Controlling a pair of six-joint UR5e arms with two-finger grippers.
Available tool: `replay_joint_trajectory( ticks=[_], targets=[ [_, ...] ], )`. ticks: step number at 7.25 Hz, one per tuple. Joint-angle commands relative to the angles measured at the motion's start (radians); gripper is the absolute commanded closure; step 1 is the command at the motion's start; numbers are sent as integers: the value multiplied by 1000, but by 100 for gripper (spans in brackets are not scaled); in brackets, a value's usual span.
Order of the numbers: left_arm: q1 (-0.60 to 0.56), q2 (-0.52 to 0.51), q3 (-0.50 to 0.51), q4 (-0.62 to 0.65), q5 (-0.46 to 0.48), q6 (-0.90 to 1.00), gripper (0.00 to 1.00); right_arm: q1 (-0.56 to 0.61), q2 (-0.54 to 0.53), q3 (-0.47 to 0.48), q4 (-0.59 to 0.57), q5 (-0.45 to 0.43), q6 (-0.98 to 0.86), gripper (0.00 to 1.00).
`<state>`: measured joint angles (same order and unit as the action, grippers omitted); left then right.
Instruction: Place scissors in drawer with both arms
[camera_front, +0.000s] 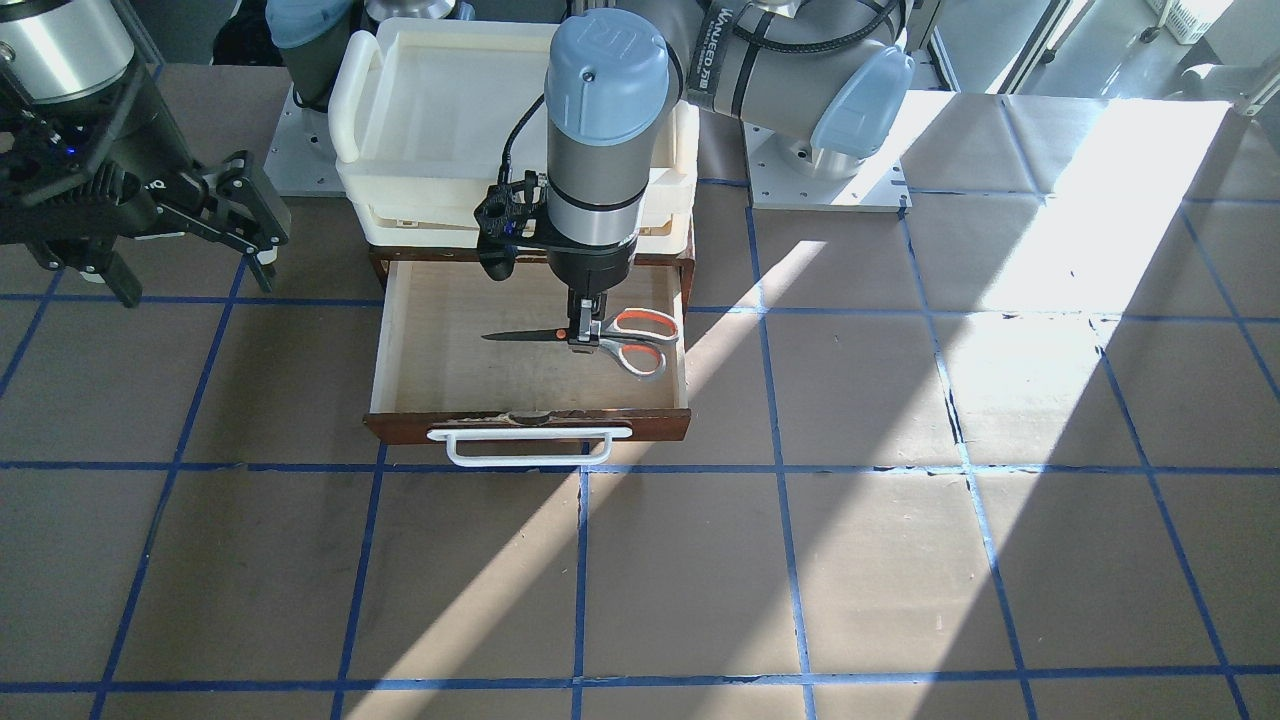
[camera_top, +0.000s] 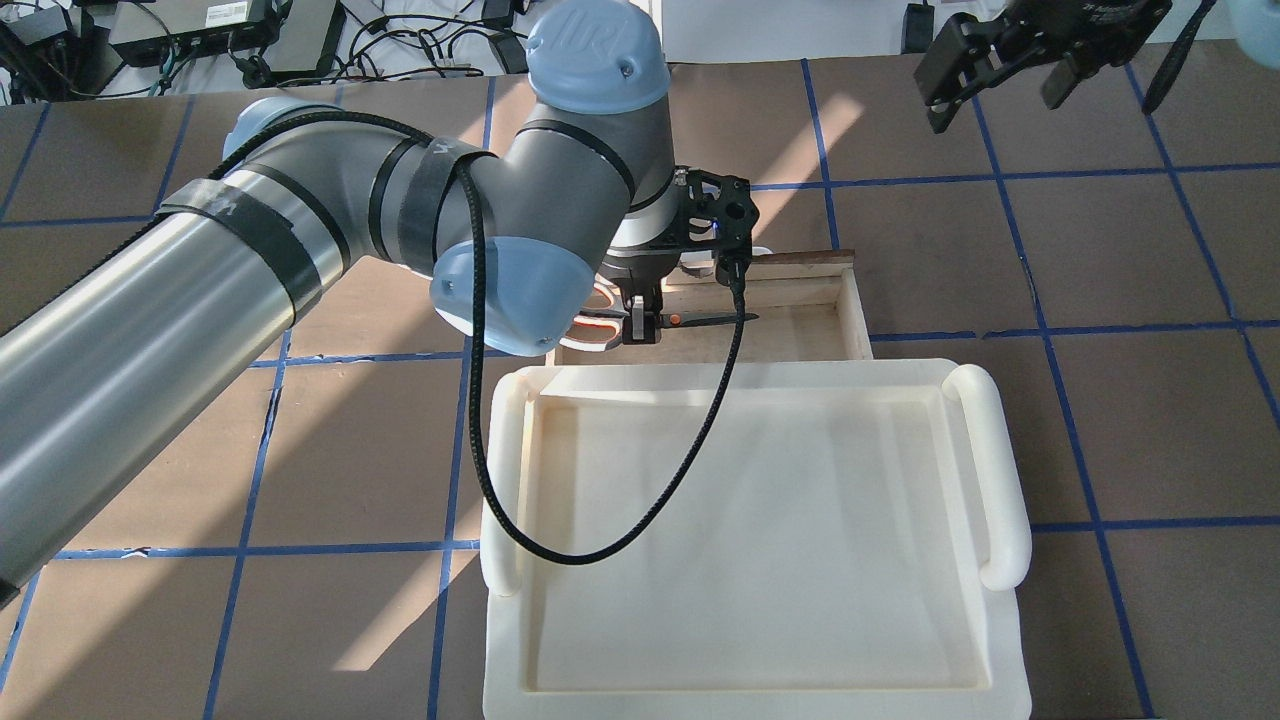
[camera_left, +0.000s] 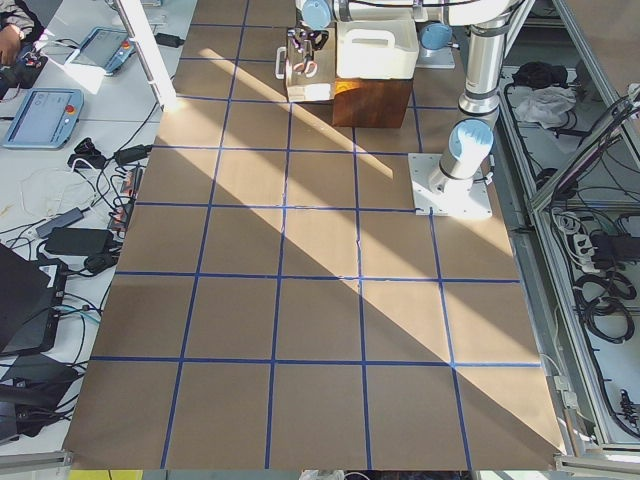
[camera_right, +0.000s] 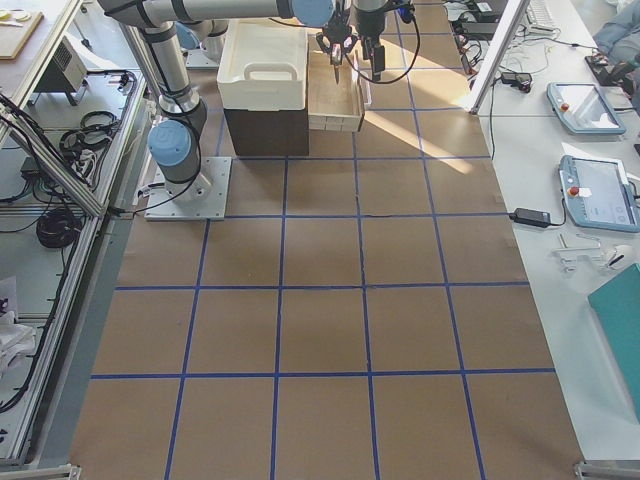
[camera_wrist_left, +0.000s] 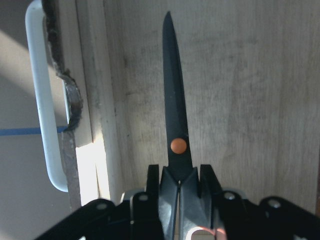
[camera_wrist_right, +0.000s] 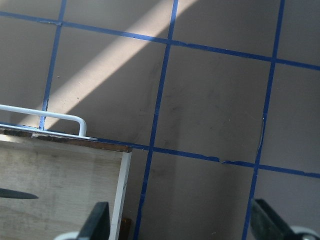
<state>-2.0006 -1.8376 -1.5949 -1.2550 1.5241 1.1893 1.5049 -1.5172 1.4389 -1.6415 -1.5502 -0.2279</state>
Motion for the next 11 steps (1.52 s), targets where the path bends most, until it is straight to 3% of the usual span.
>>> replay_joint_trajectory(
  ticks=[1, 9, 10, 11],
  targets=[
    [-12, 6, -29, 0, -1, -5, 100, 3, -6, 15, 8, 7, 21, 0],
    [-7, -31, -50, 62, -22, -5, 100, 55, -6, 41, 6, -10, 142, 0],
    [-7, -29, -50, 71, -31, -14, 18, 55, -5, 41, 6, -8, 142, 0],
    [-7, -16, -48, 84, -27, -74, 0, 55, -6, 41, 8, -8, 142, 0]
  ],
)
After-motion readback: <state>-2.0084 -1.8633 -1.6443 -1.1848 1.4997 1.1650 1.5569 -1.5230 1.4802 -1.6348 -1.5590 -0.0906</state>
